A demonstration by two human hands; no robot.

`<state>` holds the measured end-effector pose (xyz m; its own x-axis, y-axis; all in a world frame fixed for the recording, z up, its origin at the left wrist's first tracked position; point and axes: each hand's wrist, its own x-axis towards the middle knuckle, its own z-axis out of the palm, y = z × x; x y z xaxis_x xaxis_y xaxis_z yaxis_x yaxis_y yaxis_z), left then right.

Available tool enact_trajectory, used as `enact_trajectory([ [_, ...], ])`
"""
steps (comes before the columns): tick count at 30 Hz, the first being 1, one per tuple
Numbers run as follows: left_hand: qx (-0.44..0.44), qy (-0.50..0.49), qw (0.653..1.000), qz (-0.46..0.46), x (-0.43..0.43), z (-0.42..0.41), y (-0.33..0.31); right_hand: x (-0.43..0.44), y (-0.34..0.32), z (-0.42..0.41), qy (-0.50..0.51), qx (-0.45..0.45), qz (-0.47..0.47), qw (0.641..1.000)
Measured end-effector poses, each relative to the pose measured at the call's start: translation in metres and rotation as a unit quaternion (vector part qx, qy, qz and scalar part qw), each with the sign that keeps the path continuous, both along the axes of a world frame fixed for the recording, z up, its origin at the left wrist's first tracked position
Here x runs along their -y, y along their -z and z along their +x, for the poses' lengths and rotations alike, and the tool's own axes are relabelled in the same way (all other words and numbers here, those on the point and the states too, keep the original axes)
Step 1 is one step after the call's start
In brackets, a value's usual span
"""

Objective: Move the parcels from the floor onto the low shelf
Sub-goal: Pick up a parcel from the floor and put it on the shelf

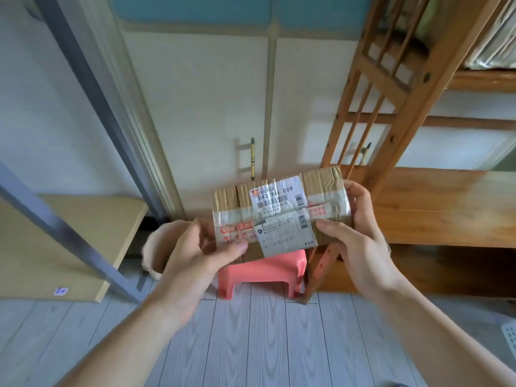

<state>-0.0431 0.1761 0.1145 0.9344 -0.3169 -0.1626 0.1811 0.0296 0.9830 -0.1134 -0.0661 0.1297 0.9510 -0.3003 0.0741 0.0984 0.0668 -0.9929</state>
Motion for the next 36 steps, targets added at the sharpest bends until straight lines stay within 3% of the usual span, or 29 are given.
enact_trajectory([
  [6,0.074,0.008,0.993,0.089,-0.020,0.014,-0.016,-0.006,0.001,0.000,-0.018,0.015,-0.014,1.000],
  [11,0.032,0.041,0.995,0.084,-0.030,0.013,-0.025,-0.001,-0.004,-0.007,-0.015,-0.017,-0.034,0.999],
  [18,-0.078,0.001,0.993,0.089,-0.038,0.020,-0.024,-0.012,0.004,-0.004,0.016,-0.030,-0.057,0.998],
  [24,-0.103,0.004,0.990,0.093,-0.047,0.021,-0.026,-0.022,0.005,-0.003,0.000,-0.063,-0.083,0.995],
  [30,-0.044,0.002,0.998,0.045,-0.075,0.016,-0.019,-0.034,0.009,-0.009,-0.054,-0.059,-0.082,0.993],
  [36,0.009,-0.010,1.000,0.022,-0.097,0.025,-0.020,-0.061,0.017,-0.012,-0.026,-0.037,-0.069,0.997],
])
